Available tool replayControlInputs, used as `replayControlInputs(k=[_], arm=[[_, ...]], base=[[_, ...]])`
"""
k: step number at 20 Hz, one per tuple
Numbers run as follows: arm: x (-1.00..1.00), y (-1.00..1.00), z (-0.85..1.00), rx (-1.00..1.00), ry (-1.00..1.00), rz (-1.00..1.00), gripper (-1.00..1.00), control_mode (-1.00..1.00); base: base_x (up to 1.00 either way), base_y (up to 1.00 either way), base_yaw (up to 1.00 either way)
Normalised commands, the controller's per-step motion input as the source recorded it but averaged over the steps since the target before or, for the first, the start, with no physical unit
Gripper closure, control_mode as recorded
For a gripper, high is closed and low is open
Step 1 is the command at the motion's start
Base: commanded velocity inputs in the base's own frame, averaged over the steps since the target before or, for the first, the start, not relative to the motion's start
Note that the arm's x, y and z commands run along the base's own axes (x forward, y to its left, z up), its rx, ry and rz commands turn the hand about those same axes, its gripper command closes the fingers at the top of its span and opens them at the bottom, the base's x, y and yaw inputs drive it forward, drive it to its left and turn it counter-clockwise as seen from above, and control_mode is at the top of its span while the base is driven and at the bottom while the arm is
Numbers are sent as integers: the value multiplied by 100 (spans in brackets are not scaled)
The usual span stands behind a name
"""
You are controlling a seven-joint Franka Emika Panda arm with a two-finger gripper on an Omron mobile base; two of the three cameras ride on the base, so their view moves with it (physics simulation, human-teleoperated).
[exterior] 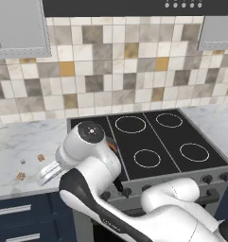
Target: Pick up the sugar cube(s) and place them in the saucepan with hot chocolate.
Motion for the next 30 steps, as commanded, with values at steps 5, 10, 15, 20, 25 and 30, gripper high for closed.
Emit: replayControlInputs(k=[5, 10, 15, 20, 25, 30], arm=[[77, 1, 0, 0, 7, 2, -100, -100], [34, 13, 0, -4, 14, 1, -100, -100], [0, 23, 0, -9, 6, 0, -100, -100], [0, 48, -2, -22, 0, 0, -100, -100], [0, 18, -29, -14, 2, 0, -100, -100], [19, 6, -70, 0, 16, 0, -100, -100]], base=[[0, 0, 0], [0, 0, 0], [0, 0, 0], [0, 0, 0], [0, 0, 0], [0, 0, 0]])
